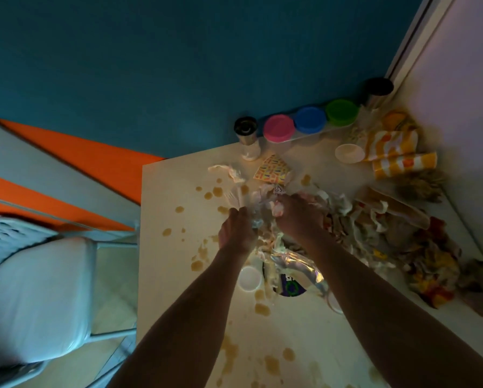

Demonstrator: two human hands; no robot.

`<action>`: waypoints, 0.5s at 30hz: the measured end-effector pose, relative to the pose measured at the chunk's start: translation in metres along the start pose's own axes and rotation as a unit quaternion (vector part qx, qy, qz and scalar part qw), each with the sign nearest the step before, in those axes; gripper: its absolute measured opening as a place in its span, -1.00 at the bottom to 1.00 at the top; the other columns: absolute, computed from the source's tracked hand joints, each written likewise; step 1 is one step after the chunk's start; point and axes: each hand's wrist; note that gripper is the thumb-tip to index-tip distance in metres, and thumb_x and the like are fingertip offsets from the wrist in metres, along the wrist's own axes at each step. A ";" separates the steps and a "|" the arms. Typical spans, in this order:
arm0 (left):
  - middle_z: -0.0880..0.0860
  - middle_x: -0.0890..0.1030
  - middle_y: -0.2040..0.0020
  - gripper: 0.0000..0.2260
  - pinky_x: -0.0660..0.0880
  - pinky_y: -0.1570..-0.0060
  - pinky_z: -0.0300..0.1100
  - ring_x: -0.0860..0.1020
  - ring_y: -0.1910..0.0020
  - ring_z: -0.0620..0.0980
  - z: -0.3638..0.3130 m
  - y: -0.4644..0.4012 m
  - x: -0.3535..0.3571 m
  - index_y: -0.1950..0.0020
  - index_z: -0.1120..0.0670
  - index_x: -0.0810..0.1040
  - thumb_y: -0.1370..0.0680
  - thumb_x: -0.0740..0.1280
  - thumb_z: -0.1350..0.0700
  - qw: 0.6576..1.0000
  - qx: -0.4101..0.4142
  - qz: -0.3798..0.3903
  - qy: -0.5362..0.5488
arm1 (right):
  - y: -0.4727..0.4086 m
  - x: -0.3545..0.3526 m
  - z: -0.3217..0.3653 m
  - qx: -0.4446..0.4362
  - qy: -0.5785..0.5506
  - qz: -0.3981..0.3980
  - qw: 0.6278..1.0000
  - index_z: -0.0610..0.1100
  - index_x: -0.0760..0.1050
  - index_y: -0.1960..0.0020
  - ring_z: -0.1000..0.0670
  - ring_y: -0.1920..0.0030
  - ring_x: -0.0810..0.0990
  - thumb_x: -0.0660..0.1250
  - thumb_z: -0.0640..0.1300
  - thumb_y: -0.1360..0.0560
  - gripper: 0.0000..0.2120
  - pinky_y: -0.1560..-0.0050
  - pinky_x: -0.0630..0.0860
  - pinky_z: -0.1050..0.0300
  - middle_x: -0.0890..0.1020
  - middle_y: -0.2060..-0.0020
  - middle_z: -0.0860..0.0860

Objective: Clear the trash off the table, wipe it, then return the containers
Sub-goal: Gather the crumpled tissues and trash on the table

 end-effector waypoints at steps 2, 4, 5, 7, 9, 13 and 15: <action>0.12 0.58 -0.14 -0.67 0.56 -0.04 0.03 0.62 -0.10 0.19 0.004 -0.001 0.007 -0.28 0.07 0.52 -0.53 0.41 0.07 1.000 0.011 -0.014 -0.002 | -0.005 0.006 -0.003 -0.006 0.061 -0.036 0.997 0.08 0.50 -0.28 -0.14 -0.19 0.59 0.34 0.00 -0.47 -0.62 -0.19 0.46 -0.05 0.62 -0.16 -0.03; 0.10 0.62 -0.09 -0.69 0.56 0.00 0.00 0.61 -0.06 0.16 0.008 -0.004 0.010 -0.20 0.06 0.55 -0.49 0.42 0.04 0.999 0.014 -0.010 0.033 | -0.011 0.009 -0.006 -0.002 0.103 -0.070 0.992 0.04 0.54 -0.22 -0.12 -0.13 0.62 0.33 0.01 -0.47 -0.68 -0.16 0.45 -0.04 0.66 -0.09 -0.02; 0.08 0.63 -0.06 -0.70 0.56 0.02 -0.02 0.60 -0.04 0.15 0.011 -0.005 0.010 -0.16 0.05 0.55 -0.47 0.43 0.02 0.998 0.013 -0.008 0.054 | -0.013 0.010 -0.008 0.000 0.110 -0.076 0.991 0.03 0.56 -0.19 -0.12 -0.13 0.62 0.33 0.02 -0.47 -0.69 -0.15 0.44 -0.03 0.66 -0.07 -0.02; 0.07 0.64 0.00 -0.72 0.53 0.08 -0.08 0.60 0.02 0.13 0.014 -0.006 0.004 -0.11 0.03 0.52 -0.43 0.42 0.04 0.995 0.021 -0.011 0.097 | -0.016 0.011 -0.012 -0.001 0.088 -0.088 0.992 0.03 0.59 -0.13 -0.13 -0.13 0.61 0.32 0.06 -0.46 -0.72 -0.13 0.43 -0.03 0.67 -0.04 -0.03; 0.07 0.64 0.01 -0.67 0.48 0.11 -0.15 0.60 0.06 0.11 0.016 -0.007 -0.005 -0.16 -0.01 0.52 -0.41 0.41 0.12 0.989 0.045 -0.025 0.137 | -0.018 0.009 -0.014 0.014 0.050 -0.089 0.995 -0.01 0.61 -0.09 -0.16 -0.14 0.59 0.32 0.12 -0.45 -0.70 -0.14 0.46 -0.04 0.67 -0.03 -0.07; 0.12 0.51 -0.08 -0.66 0.53 0.02 -0.09 0.59 0.00 0.18 0.013 -0.022 -0.018 -0.15 0.03 0.65 -0.41 0.36 0.27 0.981 0.072 -0.084 0.161 | -0.015 -0.001 -0.011 0.036 -0.042 -0.092 0.994 -0.10 0.59 -0.07 -0.23 -0.17 0.54 0.36 0.17 -0.41 -0.60 -0.15 0.46 -0.03 0.65 -0.03 -0.18; 0.13 0.49 -0.19 -0.64 0.57 -0.07 -0.01 0.59 -0.09 0.20 0.006 -0.036 -0.020 -0.19 0.05 0.64 -0.42 0.37 0.27 0.981 0.081 -0.076 0.159 | -0.016 -0.005 -0.008 0.042 -0.101 -0.104 0.989 -0.14 0.59 -0.05 -0.25 -0.14 0.54 0.38 0.08 -0.41 -0.65 -0.12 0.46 0.00 0.65 0.01 -0.22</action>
Point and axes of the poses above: each hand's wrist, its own y-axis away from the middle knuckle, its own x-axis out of the palm, z = x × y
